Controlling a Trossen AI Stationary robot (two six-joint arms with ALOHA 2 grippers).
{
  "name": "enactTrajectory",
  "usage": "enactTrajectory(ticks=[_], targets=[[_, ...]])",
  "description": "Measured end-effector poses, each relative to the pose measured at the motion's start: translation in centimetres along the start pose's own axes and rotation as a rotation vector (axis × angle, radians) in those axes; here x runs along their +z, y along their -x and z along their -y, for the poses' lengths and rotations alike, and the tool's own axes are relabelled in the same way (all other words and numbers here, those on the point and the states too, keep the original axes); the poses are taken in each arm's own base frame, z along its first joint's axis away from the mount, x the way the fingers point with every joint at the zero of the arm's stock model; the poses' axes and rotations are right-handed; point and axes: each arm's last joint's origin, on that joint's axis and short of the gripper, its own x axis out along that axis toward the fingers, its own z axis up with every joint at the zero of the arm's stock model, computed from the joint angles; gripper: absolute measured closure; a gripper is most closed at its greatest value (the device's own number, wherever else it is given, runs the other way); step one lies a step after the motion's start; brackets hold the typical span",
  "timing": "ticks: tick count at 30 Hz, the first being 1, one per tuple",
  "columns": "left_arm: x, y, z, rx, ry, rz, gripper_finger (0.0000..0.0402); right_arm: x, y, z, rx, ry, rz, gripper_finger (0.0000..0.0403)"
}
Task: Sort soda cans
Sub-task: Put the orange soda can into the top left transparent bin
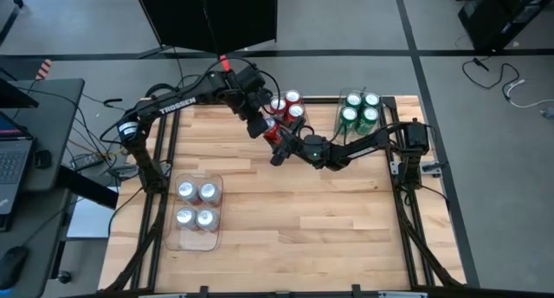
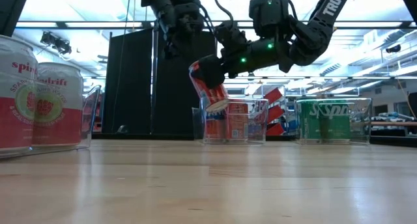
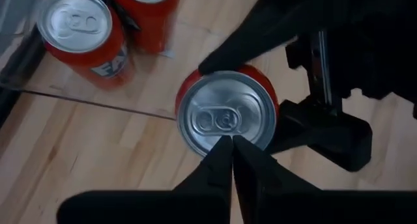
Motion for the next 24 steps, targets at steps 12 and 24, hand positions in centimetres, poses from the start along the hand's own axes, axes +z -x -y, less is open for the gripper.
enactTrajectory(ticks=[12,24], targets=[[-0.2,-0.3,1.0,0.004,0.035,-0.017,0.0177,-0.1,-0.1,0.2,-0.004,-0.017,-0.004,0.0114],[-0.1,0.1,-0.3,0.024,0.041,-0.008,0.0038,-0.1,-0.1,0.1,0.009,-0.016,-0.001,0.0114]])
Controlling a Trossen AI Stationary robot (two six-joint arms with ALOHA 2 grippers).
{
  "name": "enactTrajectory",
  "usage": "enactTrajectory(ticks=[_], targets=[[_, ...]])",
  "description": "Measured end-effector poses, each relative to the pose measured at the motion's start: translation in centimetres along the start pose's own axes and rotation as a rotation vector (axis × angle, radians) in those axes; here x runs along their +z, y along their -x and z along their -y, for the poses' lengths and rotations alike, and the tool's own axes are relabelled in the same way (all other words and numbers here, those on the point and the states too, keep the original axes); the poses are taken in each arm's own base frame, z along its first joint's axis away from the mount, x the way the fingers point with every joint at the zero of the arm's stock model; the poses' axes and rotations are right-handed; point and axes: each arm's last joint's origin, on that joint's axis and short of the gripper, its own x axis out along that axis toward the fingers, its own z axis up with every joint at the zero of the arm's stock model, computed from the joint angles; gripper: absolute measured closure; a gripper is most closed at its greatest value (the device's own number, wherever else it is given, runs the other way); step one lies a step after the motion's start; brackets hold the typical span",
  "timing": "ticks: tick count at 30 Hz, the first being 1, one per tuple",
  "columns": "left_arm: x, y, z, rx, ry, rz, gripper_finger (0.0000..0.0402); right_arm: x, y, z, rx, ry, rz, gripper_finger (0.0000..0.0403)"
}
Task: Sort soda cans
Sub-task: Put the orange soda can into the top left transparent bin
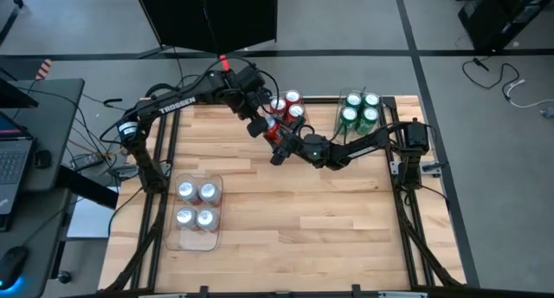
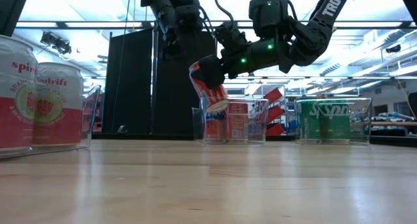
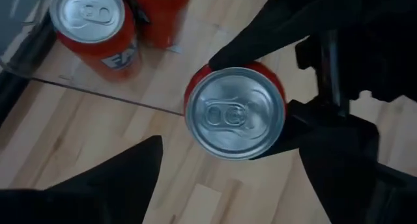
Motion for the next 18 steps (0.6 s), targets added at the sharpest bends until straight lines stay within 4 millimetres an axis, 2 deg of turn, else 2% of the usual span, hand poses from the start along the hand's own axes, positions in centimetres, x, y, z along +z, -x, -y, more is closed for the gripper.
enactTrajectory(ticks=[7,18], targets=[[0.5,0.0,-1.0,-0.102,0.042,0.038,0.0037,0.0,0.0,0.0,0.002,0.000,0.001,0.0114],[0.7,-2.4,-1.6,-0.119,0.055,-0.017,0.0037,-0.1,0.0,0.0,0.004,0.002,-0.002,0.0114]])
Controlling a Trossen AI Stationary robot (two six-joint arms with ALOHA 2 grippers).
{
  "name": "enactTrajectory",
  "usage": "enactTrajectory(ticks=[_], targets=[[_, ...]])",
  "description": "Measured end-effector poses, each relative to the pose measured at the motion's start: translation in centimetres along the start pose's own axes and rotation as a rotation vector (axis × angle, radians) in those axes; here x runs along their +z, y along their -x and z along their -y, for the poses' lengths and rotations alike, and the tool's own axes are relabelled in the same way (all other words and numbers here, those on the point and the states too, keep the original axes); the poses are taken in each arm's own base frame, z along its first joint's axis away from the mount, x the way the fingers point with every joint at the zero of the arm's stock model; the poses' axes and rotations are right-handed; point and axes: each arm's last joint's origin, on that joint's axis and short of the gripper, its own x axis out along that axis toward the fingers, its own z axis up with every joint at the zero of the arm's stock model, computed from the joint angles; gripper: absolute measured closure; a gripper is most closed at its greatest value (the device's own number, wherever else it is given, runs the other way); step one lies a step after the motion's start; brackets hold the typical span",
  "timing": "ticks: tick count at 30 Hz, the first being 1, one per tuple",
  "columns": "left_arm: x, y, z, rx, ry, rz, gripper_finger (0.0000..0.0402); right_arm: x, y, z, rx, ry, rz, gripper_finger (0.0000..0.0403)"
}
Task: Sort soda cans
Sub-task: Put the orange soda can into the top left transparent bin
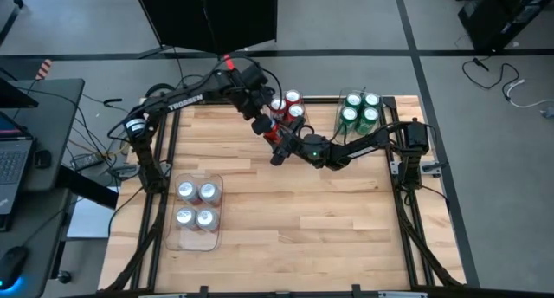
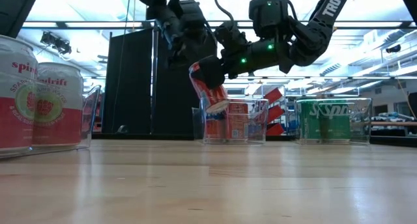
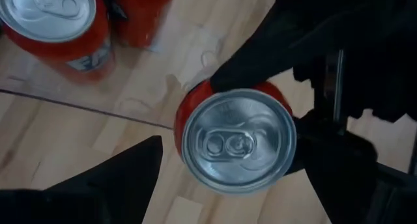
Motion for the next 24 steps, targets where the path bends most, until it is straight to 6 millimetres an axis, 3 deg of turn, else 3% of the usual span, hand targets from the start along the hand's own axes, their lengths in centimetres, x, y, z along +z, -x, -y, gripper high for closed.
enactTrajectory(ticks=[6,13,24], targets=[[-0.2,0.2,-0.6,0.025,0.007,-0.020,0.0037,-0.1,0.0,0.0,0.003,0.004,-0.006,0.0114],[-0.1,-0.5,0.4,-0.010,-0.025,-0.020,0.0037,-0.1,0.0,0.0,0.002,0.006,-0.006,0.0114],[0.4,-1.3,0.5,-0.005,-0.056,0.008,0.0037,0.0,0.0,0.0,0.001,0.002,-0.002,0.0114]])
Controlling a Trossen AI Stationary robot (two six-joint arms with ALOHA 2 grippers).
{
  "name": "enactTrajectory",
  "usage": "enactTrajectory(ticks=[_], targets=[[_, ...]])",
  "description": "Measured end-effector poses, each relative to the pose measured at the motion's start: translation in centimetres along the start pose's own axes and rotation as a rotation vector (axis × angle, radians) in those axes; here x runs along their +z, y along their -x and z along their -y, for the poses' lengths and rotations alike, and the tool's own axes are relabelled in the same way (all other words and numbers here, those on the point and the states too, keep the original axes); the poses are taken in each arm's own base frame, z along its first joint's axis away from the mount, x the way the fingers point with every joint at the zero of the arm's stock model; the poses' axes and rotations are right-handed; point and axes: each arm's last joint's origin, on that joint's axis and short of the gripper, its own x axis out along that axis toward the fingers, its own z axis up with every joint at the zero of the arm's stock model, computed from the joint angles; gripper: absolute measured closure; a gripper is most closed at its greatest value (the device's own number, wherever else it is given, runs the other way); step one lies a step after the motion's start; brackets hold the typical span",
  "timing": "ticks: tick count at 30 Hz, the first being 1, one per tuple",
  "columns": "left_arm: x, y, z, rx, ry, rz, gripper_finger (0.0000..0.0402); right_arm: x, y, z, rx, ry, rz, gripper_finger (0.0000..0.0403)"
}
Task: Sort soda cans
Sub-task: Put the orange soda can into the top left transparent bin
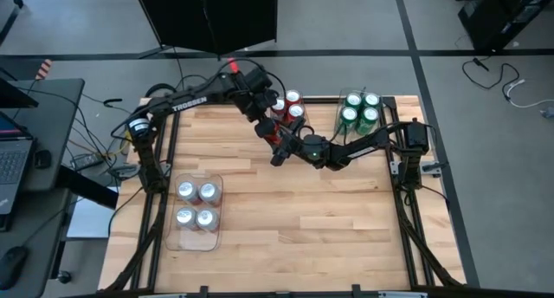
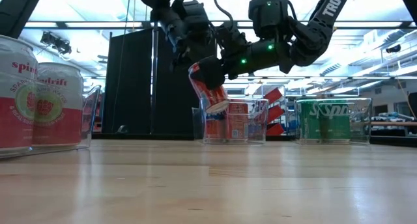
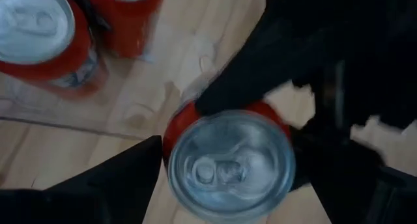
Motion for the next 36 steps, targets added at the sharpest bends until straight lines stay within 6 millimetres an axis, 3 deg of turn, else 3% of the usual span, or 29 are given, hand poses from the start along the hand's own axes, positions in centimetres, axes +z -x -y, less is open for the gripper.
enactTrajectory(ticks=[5,11,22,28,36], targets=[[-0.4,-1.2,-0.1,0.017,-0.033,-0.071,0.0059,0.0,0.0,0.0,-0.001,-0.002,0.003,0.0114],[-0.3,-1.2,-0.1,0.045,-0.068,-0.072,0.0127,0.0,0.0,0.1,-0.006,0.005,0.000,0.0114],[1.1,1.6,0.3,0.087,-0.087,-0.038,0.0128,1.3,0.3,0.7,-0.092,-0.005,0.013,0.0082],[0.8,2.1,-0.1,0.160,-0.071,-0.063,0.0128,2.5,1.2,1.9,-0.145,0.019,-0.057,0.0058],[1.0,2.0,-0.1,0.195,-0.121,-0.048,0.0128,4.1,3.0,4.1,-0.195,0.078,-0.209,0.0071]])
